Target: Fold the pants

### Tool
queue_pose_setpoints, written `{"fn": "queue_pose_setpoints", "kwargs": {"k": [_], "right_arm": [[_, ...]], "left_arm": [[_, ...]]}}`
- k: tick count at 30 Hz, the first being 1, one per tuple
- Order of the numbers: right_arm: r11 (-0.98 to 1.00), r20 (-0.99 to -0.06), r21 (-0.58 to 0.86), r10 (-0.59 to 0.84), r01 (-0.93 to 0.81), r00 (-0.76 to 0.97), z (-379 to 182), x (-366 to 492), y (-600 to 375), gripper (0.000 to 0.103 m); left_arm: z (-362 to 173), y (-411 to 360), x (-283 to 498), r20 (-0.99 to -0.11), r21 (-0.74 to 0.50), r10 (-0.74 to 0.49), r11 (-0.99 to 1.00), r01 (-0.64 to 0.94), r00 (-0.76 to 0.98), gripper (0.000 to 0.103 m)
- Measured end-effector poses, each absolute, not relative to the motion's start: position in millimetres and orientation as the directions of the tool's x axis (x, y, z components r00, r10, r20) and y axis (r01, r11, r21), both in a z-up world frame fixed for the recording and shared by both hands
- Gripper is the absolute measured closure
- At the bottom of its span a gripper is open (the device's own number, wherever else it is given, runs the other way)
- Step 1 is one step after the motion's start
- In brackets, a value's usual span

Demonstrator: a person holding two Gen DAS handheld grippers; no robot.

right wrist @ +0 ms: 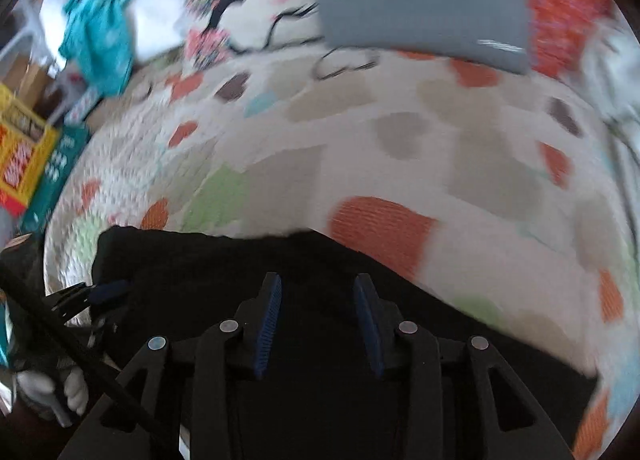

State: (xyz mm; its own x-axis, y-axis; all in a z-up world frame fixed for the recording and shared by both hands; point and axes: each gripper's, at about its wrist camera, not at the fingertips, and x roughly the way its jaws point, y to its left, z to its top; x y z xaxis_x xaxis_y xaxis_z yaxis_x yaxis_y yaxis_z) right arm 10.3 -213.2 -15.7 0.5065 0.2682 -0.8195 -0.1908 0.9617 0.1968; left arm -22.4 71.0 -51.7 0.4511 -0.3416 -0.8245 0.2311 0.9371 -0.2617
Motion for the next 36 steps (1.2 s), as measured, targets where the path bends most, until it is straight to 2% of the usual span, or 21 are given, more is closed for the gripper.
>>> {"fn": "queue_pose_setpoints", "kwargs": {"k": [4, 5, 6, 9, 12, 17, 21, 23, 24, 26, 28, 31, 33, 34, 35, 36], "right_arm": [[0.959, -0.853, 0.131, 0.239, -0.252, 0.464, -30, 29, -188, 0.062], [0.952, -0.866, 0.143, 0.254, -0.272, 0.432, -35, 33, -184, 0.083], [0.95, -0.88, 0.142, 0.25, -0.279, 0.403, -39, 41, -177, 0.095], [0.954, -0.88, 0.11, 0.223, -0.278, 0.42, -32, 51, -173, 0.095], [0.962, -0.875, 0.143, 0.233, -0.233, 0.424, -26, 71, -177, 0.096], [0.977, -0.895, 0.089, 0.163, -0.192, 0.415, -39, 93, -174, 0.097], [0.985, -0.862, 0.148, 0.174, -0.091, 0.477, -22, 91, -206, 0.094], [0.98, -0.832, 0.195, 0.18, -0.028, 0.524, -2, 74, -236, 0.086], [0.975, -0.821, 0.222, 0.19, -0.005, 0.538, 6, 64, -251, 0.079], [0.949, -0.805, 0.308, 0.226, 0.062, 0.548, 15, 37, -290, 0.074], [0.906, -0.795, 0.4, 0.269, 0.136, 0.544, 12, 11, -329, 0.074], [0.817, -0.792, 0.52, 0.353, 0.248, 0.498, -20, -33, -381, 0.072], [0.813, -0.866, 0.436, 0.263, 0.384, 0.426, -51, -63, -408, 0.072], [0.811, -0.896, 0.38, 0.204, 0.444, 0.394, -60, -74, -420, 0.074], [0.786, -0.918, 0.334, 0.146, 0.52, 0.368, -72, -92, -439, 0.084], [0.745, -0.908, 0.37, 0.163, 0.555, 0.386, -78, -104, -452, 0.103]], "left_arm": [[-52, 76, -22, -0.819, -0.295, -0.366, 0.929, 0.223, 0.442, 0.045], [-52, 77, -22, -0.817, -0.304, -0.372, 0.927, 0.22, 0.44, 0.046], [-52, 78, -22, -0.816, -0.312, -0.378, 0.925, 0.216, 0.438, 0.045], [-52, 80, -20, -0.813, -0.33, -0.388, 0.921, 0.205, 0.434, 0.045], [-52, 78, -19, -0.818, -0.326, -0.383, 0.924, 0.201, 0.43, 0.045], [-53, 74, -20, -0.827, -0.299, -0.363, 0.931, 0.211, 0.43, 0.045], [-52, 77, -20, -0.823, -0.308, -0.372, 0.927, 0.212, 0.429, 0.045], [-48, 82, -22, -0.809, -0.331, -0.39, 0.92, 0.208, 0.439, 0.045], [-45, 84, -23, -0.799, -0.344, -0.4, 0.916, 0.205, 0.449, 0.045], [-37, 90, -26, -0.764, -0.38, -0.429, 0.903, 0.201, 0.482, 0.045], [-30, 96, -28, -0.728, -0.423, -0.463, 0.884, 0.199, 0.506, 0.045], [-25, 100, -28, -0.694, -0.485, -0.509, 0.853, 0.191, 0.51, 0.045], [-26, 100, -27, -0.695, -0.489, -0.504, 0.854, 0.177, 0.513, 0.045], [-26, 100, -27, -0.697, -0.483, -0.496, 0.859, 0.172, 0.518, 0.045], [-26, 100, -28, -0.699, -0.477, -0.488, 0.863, 0.168, 0.523, 0.045], [-26, 101, -28, -0.7, -0.474, -0.483, 0.865, 0.164, 0.527, 0.045]]}}
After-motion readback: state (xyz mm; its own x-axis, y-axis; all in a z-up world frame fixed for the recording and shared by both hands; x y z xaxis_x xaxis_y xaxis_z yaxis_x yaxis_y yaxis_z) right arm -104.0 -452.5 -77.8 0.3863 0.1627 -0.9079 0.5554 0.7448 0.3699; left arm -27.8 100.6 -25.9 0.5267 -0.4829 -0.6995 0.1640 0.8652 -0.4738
